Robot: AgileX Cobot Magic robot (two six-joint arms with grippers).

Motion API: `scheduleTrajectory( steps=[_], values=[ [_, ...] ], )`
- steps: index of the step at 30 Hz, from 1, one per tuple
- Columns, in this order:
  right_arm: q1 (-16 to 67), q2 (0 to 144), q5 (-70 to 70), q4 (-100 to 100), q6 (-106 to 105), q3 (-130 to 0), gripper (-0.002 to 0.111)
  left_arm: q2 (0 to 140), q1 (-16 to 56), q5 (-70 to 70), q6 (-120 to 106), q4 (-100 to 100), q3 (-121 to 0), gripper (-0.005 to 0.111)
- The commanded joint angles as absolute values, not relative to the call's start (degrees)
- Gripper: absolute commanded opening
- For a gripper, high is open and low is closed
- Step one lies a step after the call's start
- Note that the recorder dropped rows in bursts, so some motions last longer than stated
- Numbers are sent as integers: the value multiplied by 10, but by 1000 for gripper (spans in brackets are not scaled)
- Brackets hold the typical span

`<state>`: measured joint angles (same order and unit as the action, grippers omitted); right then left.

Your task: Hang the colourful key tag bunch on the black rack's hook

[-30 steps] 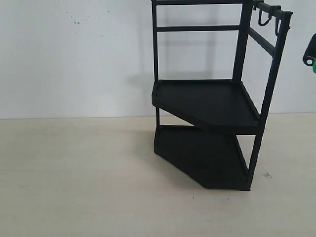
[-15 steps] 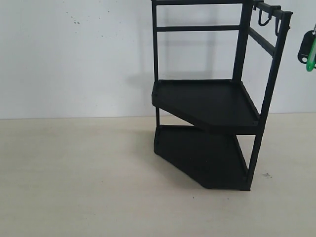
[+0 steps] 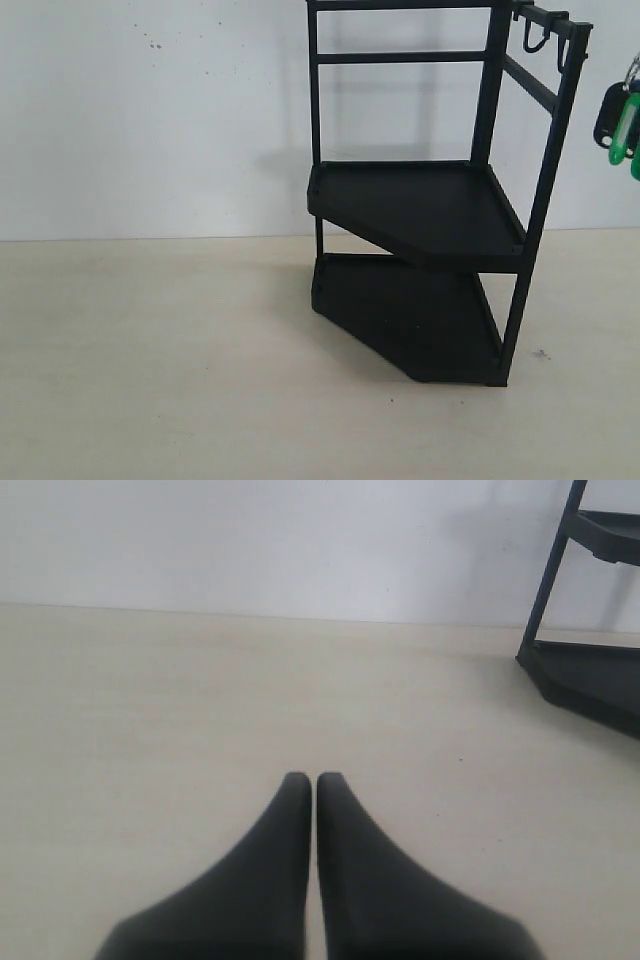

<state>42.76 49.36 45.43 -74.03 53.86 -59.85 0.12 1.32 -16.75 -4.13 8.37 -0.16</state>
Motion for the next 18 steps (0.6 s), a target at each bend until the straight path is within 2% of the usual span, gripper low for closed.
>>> scheduleTrajectory(
  steps=[1, 12, 18],
  values=[
    [421, 517, 450, -679, 475, -601, 0, 0, 12, -168, -43, 81, 0, 4],
    [238, 527, 370, -545, 395, -602, 0, 0, 12, -168, -43, 81, 0, 4],
    [177, 534, 311, -543, 393, -601, 0, 0, 12, -168, -43, 81, 0, 4]
  ],
)
